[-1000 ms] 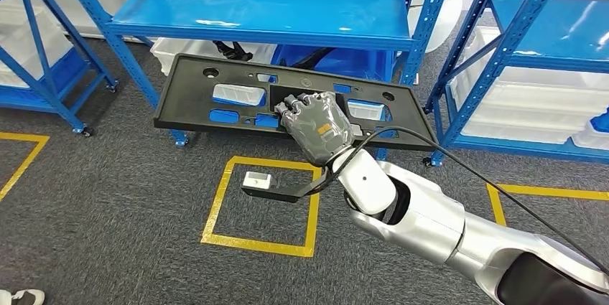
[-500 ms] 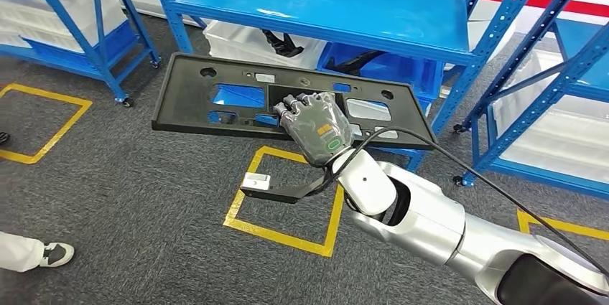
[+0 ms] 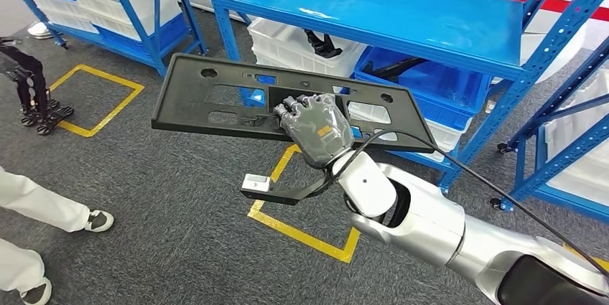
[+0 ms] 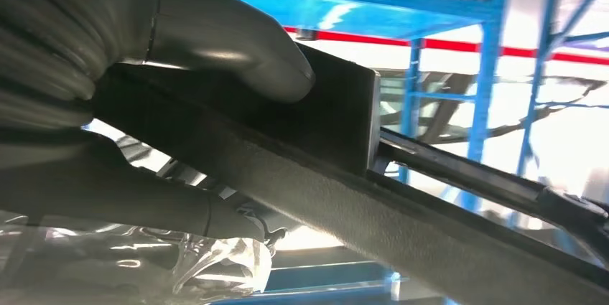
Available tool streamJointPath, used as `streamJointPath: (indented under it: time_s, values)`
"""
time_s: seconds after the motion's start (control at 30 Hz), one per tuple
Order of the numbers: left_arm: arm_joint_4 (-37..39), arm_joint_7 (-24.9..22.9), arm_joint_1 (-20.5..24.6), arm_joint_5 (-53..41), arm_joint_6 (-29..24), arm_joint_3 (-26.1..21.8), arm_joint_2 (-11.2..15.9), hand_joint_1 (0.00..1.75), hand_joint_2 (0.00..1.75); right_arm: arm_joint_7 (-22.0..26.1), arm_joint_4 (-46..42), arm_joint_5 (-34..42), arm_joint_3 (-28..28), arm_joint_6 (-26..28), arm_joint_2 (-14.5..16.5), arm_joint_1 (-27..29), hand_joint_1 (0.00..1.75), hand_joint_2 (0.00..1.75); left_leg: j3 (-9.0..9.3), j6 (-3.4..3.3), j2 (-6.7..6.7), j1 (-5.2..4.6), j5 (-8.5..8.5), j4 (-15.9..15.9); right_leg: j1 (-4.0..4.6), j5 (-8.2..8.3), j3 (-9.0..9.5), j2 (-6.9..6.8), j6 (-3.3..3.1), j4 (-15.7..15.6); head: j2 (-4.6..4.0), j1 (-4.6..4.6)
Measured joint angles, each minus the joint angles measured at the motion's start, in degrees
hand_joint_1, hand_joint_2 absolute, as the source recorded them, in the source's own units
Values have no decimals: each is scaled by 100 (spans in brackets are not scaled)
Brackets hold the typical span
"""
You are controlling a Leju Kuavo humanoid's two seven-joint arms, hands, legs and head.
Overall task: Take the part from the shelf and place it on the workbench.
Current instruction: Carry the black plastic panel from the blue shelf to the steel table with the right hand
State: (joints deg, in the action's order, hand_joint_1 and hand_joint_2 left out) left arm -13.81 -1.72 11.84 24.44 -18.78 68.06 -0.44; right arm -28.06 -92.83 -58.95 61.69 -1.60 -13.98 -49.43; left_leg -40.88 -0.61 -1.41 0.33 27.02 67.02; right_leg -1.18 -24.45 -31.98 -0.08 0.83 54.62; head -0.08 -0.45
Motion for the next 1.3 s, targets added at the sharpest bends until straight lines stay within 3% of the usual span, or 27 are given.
streamJointPath:
  time_s: [0.07, 0.1, 0.17, 0.23, 0.27, 0.33, 0.37, 0.43, 0.47, 0.53, 0.57, 0.6, 0.67, 0.73, 0.8, 0.87, 0.93, 1.0, 1.07, 1.1, 1.13, 1.17, 1.23, 1.3]
  values:
    - [0, -1, 6, 6, 0, -2, -1, 0, 175, 6, 0, -1, 2, 1, -3, 14, 175, 175, -219, 47, 68, 39, 159, 521, 2, -2, -4, -143, 2, 1, 0, -2]
    - [0, -1, 3, 9, 0, -3, -1, 0, 175, 7, -1, -1, 3, 1, -3, 19, 175, 175, -162, 59, 90, 53, 91, 450, 1, -4, -4, -208, 6, 1, -1, -3]
    - [0, -1, -5, 9, -3, -5, 4, 0, 175, 8, -17, -2, 3, 1, -7, 22, 175, 175, 250, 52, 209, 61, -226, -266, 2, -14, 2, -320, 25, 2, 0, -3]
    - [0, 0, 0, 7, -11, -14, 9, 0, 175, 8, -62, 0, 2, 0, -29, 26, 175, 175, 637, 3, 402, 13, -425, -984, 38, -31, -2, -416, 74, 12, 1, -2]
    - [0, 0, 3, 5, -15, -22, 9, 0, 175, 10, -95, 1, 2, -2, -51, 35, 175, 175, 714, -33, 453, -12, -450, -1146, 57, -35, -5, -459, 104, 16, 1, 1]
    - [0, -1, -15, 2, -20, -40, 9, 0, 175, 17, -154, 1, 2, -9, -93, 66, 175, 175, 706, -120, 377, -31, -455, -1194, 70, -39, -7, -558, 166, 17, 1, 7]
    - [0, -6, -36, 2, -20, -45, 9, 0, 175, 20, -175, 2, 2, -13, -108, 83, 175, 175, 699, -155, 320, -28, -470, -1202, 58, -73, -12, -529, 195, 43, 1, 7]
    - [0, -17, -58, 1, -20, -48, 16, 0, 175, 21, -203, 1, 1, -17, -137, 104, 175, 175, 702, -237, 218, -17, -500, -1222, 30, -295, -143, -319, 228, 356, 1, 8]
    - [0, -21, -55, -1, -20, -50, 19, 0, 175, 21, -217, 1, 1, -17, -159, 115, 175, 175, 704, -269, 161, -15, -508, -1226, 25, -483, -299, -175, 232, 702, 1, 10]
    - [0, -21, -41, -5, -18, -55, 16, 0, 175, 21, -236, 1, 1, -20, -199, 154, 175, 175, 702, -307, 24, -23, -513, -1225, 34, -813, -690, -42, 230, 1520, 1, 13]
    - [0, -21, -41, -5, -17, -56, 13, 0, 175, 21, -239, 1, 1, -24, -216, 177, 175, 175, 703, -313, -55, -25, -515, -1224, 37, -857, -818, -20, 232, 1759, 1, 13]
    - [0, -21, -46, -4, -16, -57, 11, 0, 175, 21, -243, 1, 1, -30, -227, 193, 175, 175, 704, -316, -132, -23, -517, -1221, 34, -787, -841, -10, 233, 1770, 1, 14]
    - [0, -21, -50, -3, -15, -65, 9, 0, 175, 23, -265, 1, -1, -39, -243, 196, 175, 175, 709, -308, -286, -15, -516, -1206, 5, -392, -564, 95, 234, 1139, 1, 14]
    - [0, -21, -35, -3, -15, -82, 1, 0, 175, 30, -291, 1, -5, -48, -259, 177, 175, 175, 685, -272, -423, -23, -508, -1167, -42, -99, -216, 370, 228, 394, 1, 11]
    - [0, -18, -18, -2, -20, -97, -8, 0, 175, 43, -314, 3, -10, -60, -270, 160, 175, 175, 633, -205, -540, -16, -522, -1152, -44, -64, -111, 488, 210, 144, 0, 9]
    - [0, -14, -25, 9, -29, -109, -10, 0, 175, 56, -331, 8, -16, -74, -279, 117, 175, 175, 579, -131, -604, 15, -534, -1152, -32, -44, -113, 360, 161, 121, 1, 12]
    - [0, -12, -21, 19, -36, -125, -13, 0, 175, 63, -343, 12, -33, -86, -284, 54, 175, 175, 436, -66, -382, 14, -383, -891, -43, -27, -98, 220, 94, 97, 0, -3]
    - [-1, -12, 16, 19, -39, -138, -21, 0, 175, 70, -356, 14, -60, -95, -285, 20, 175, 175, 92, -12, -56, 17, -35, -158, -33, -34, -84, 71, 54, 92, -1, -21]
    - [-1, -12, 34, 24, -38, -143, -28, 0, 175, 76, -361, 17, -74, -104, -289, 10, 175, 175, -239, 20, 62, 39, 198, 528, -13, -46, -79, -84, 40, 92, -1, -22]
    - [-1, -12, 29, 27, -37, -143, -31, 0, 175, 81, -362, 18, -75, -109, -290, 9, 175, 175, -267, 23, 82, 45, 179, 589, -8, -53, -75, -156, 39, 92, -1, -23]
    - [-1, -13, 22, 32, -37, -144, -32, 0, 175, 85, -363, 18, -78, -113, -290, 7, 175, 175, -168, 17, 104, 46, 61, 403, -4, -61, -66, -221, 43, 92, -1, -23]
    - [0, -14, 17, 37, -37, -144, -32, 0, 175, 90, -364, 18, -82, -115, -290, 0, 175, 175, 46, -1, 159, 39, -122, 4, -1, -72, -51, -284, 52, 92, -1, -23]
    - [-1, -14, 26, 48, -37, -145, -32, 0, 175, 91, -368, 17, -95, -115, -291, -27, 175, 175, 486, -66, 384, -19, -392, -831, 22, -100, -26, -397, 87, 94, -1, -20]
    - [-1, -17, 36, 57, -35, -148, -32, 0, 175, 93, -374, 17, -103, -117, -293, -51, 175, 175, 641, -136, 478, -86, -453, -1156, 48, -119, -16, -498, 130, 92, -1, -18]
